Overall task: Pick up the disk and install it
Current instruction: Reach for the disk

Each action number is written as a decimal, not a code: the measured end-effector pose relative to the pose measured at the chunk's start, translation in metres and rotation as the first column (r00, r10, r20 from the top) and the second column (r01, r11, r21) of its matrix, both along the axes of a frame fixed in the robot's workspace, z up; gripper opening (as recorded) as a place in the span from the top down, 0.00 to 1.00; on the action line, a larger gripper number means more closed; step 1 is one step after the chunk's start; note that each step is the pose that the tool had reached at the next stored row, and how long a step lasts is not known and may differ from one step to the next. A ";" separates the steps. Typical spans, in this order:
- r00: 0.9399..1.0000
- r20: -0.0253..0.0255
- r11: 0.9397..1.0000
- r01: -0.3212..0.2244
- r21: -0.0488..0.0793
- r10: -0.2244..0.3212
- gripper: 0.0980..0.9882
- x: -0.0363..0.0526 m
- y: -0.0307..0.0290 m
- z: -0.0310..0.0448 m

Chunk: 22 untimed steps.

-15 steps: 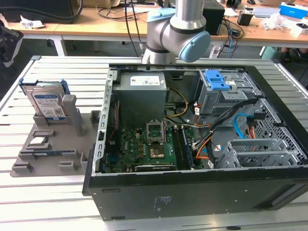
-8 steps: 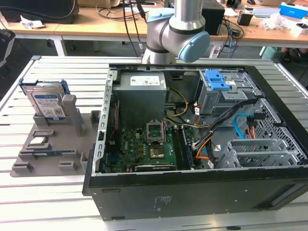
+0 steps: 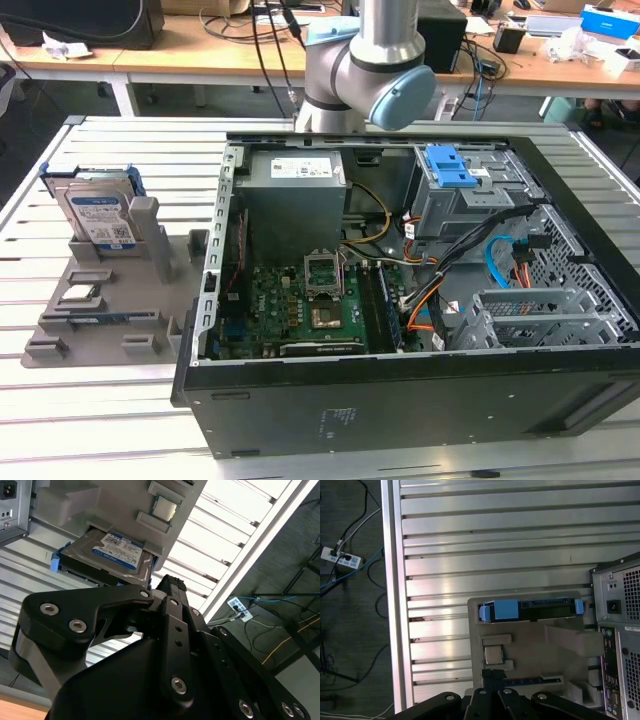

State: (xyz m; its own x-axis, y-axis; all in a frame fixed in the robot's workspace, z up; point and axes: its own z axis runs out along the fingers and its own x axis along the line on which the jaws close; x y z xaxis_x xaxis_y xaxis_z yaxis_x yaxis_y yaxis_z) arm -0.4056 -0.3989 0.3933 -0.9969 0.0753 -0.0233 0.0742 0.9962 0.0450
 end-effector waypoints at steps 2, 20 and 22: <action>1.000 0.000 1.000 0.000 0.000 0.000 0.99 -0.0021 0.0000 0.0000; 1.000 0.000 1.000 0.000 0.000 0.000 0.99 -0.0148 0.0000 0.0000; 1.000 0.000 1.000 0.000 0.000 0.000 0.99 -0.0148 0.0000 0.0000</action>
